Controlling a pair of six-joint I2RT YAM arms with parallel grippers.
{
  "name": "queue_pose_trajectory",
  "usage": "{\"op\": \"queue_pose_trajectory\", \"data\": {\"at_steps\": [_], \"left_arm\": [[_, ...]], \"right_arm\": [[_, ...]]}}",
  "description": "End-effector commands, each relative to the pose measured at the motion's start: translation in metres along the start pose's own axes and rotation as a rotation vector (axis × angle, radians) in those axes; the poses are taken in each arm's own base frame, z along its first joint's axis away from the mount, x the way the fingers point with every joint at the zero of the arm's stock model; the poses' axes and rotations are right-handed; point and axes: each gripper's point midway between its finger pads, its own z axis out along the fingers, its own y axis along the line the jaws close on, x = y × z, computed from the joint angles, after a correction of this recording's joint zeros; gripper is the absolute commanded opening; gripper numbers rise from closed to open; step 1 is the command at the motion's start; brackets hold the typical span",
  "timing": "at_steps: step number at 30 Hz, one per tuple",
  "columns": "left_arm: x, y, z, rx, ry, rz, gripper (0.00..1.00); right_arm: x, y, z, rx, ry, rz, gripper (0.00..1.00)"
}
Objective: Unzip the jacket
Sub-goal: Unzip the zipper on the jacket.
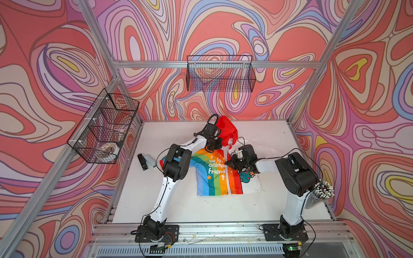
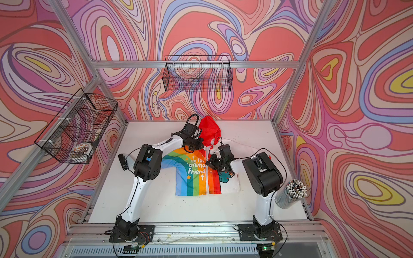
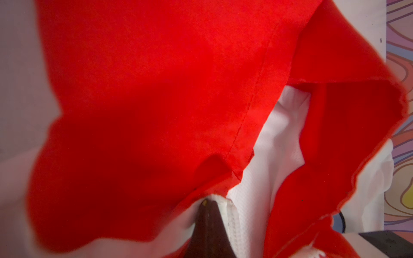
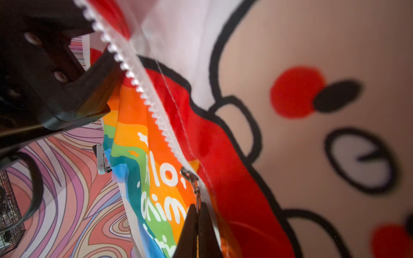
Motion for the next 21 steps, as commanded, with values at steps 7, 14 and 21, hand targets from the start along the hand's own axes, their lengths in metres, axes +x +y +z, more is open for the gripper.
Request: {"op": "queue_pose_trajectory", "data": {"at_steps": [7, 14, 21], "left_arm": [[0.038, 0.053, 0.030, -0.134, 0.112, -0.063, 0.02], [0.038, 0.054, 0.030, -0.137, 0.111, -0.064, 0.02], [0.038, 0.054, 0.029, -0.136, 0.111, -0.065, 0.01]], "right_arm": [[0.032, -0.022, -0.009, 0.090, 0.056, 0.038, 0.00], [0.044, -0.026, -0.013, 0.102, 0.074, 0.038, 0.00], [0.055, -0.025, -0.017, 0.108, 0.084, 0.032, 0.00]]}}
